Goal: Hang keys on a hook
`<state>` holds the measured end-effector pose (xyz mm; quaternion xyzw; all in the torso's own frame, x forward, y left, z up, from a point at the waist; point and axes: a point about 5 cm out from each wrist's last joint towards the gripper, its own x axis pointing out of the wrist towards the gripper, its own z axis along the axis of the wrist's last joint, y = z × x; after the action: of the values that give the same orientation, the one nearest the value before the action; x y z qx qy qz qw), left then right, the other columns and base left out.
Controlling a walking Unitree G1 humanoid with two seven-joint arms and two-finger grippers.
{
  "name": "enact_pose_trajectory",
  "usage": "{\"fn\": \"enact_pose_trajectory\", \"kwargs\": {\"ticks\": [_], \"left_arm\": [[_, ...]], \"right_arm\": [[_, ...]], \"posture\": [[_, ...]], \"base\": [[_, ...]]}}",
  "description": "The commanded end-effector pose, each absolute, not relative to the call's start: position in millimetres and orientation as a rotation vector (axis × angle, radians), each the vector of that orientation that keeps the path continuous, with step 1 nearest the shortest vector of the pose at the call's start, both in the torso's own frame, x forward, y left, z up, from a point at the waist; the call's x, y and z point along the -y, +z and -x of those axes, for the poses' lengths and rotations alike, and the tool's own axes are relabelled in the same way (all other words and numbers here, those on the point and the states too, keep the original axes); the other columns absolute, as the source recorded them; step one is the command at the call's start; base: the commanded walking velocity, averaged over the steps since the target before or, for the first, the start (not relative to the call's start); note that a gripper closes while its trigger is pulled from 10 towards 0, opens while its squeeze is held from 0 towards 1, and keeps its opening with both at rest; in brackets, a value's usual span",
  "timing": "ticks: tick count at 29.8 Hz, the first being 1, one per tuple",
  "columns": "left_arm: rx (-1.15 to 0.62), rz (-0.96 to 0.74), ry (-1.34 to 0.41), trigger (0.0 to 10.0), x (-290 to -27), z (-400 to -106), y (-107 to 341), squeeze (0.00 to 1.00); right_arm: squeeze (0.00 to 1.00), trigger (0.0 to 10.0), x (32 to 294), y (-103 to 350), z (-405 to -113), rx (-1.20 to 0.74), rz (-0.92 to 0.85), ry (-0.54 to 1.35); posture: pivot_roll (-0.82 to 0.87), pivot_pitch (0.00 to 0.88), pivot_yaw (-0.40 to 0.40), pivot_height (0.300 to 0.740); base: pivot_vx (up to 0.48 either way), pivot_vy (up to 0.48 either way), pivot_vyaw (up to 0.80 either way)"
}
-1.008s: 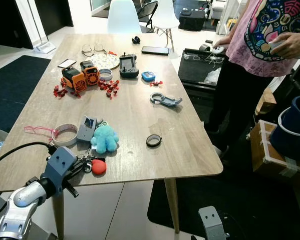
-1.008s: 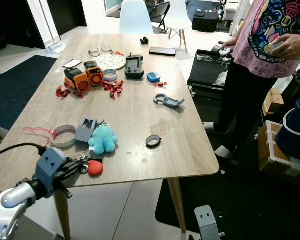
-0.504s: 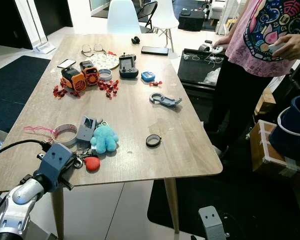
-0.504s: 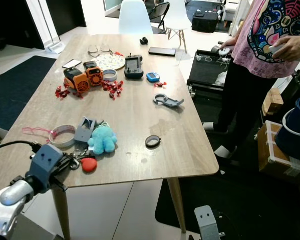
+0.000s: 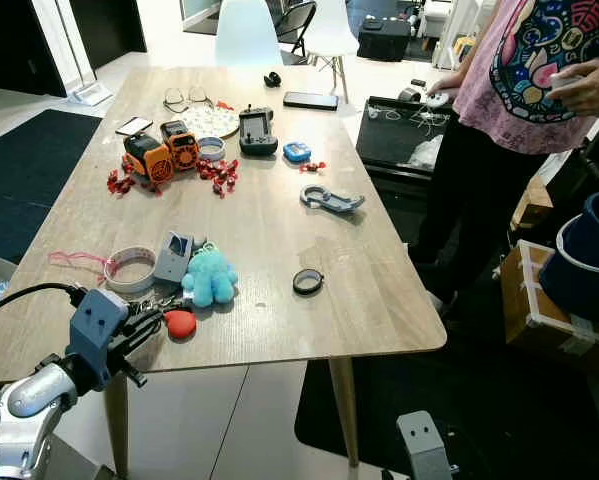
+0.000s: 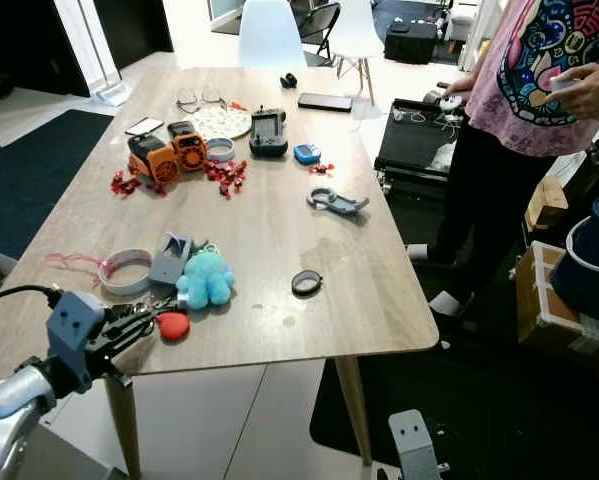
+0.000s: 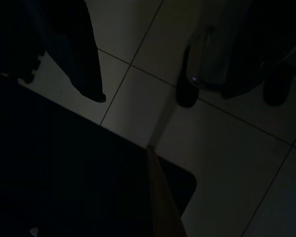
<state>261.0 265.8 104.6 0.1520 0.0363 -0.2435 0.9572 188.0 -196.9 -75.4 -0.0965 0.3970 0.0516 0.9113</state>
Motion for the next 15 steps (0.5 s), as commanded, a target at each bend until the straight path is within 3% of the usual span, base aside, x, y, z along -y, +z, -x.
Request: {"fn": "enact_pose_trajectory", "kwargs": {"ticks": [1,5,6,7,8,13,14,15], "left_arm": [[-0.071,-0.295,-0.481,10.0,-261.7,-260.6,100.0,1.0],[-0.068,-0.336,-0.409,10.0,-264.7,-265.4,99.1,1.0],[-0.067,-0.335,-0.391,10.0,-264.9,-266.6,98.8,0.37],[-0.067,-0.335,-0.391,10.0,-264.9,-266.6,98.8,0.37],[-0.071,-0.335,-0.374,10.0,-262.6,-268.8,96.9,0.0],[-0.076,-0.34,-0.373,10.0,-258.4,-269.9,94.1,0.0],[-0.078,-0.343,-0.368,9.1,-257.8,-270.5,93.1,0.0],[-0.078,-0.343,-0.368,9.1,-257.8,-270.5,93.1,0.0]], "right_arm": [[0.0,10.0,199.4,-78.4,-181.5,-0.84,0.184,0.091],[0.0,10.0,199.1,-78.3,-181.8,-0.839,0.183,0.092],[0.0,10.0,199.0,-78.3,-181.8,-0.839,0.183,0.092],[0.0,10.0,199.0,-78.3,-181.8,-0.839,0.183,0.092],[0.0,10.0,199.2,-78.3,-181.9,-0.839,0.185,0.092],[0.0,10.0,199.5,-78.3,-181.8,-0.84,0.188,0.092],[0.0,10.0,199.7,-78.4,-181.5,-0.841,0.188,0.092],[0.0,10.0,199.7,-78.4,-181.5,-0.841,0.188,0.092]], "posture": [[0.03,0.081,-0.029,0.74],[0.03,0.083,-0.029,0.74],[0.03,0.083,-0.03,0.74],[0.03,0.083,-0.03,0.74],[0.03,0.082,-0.03,0.74],[0.03,0.083,-0.031,0.74],[0.03,0.083,-0.031,0.74],[0.03,0.083,-0.031,0.74]], "base": [[0.0,0.0,0.0],[0.0,0.0,0.0],[0.0,0.0,0.0],[0.0,0.0,0.0],[0.0,0.0,0.0],[0.0,0.0,0.0],[0.0,0.0,0.0],[0.0,0.0,0.0]]}}
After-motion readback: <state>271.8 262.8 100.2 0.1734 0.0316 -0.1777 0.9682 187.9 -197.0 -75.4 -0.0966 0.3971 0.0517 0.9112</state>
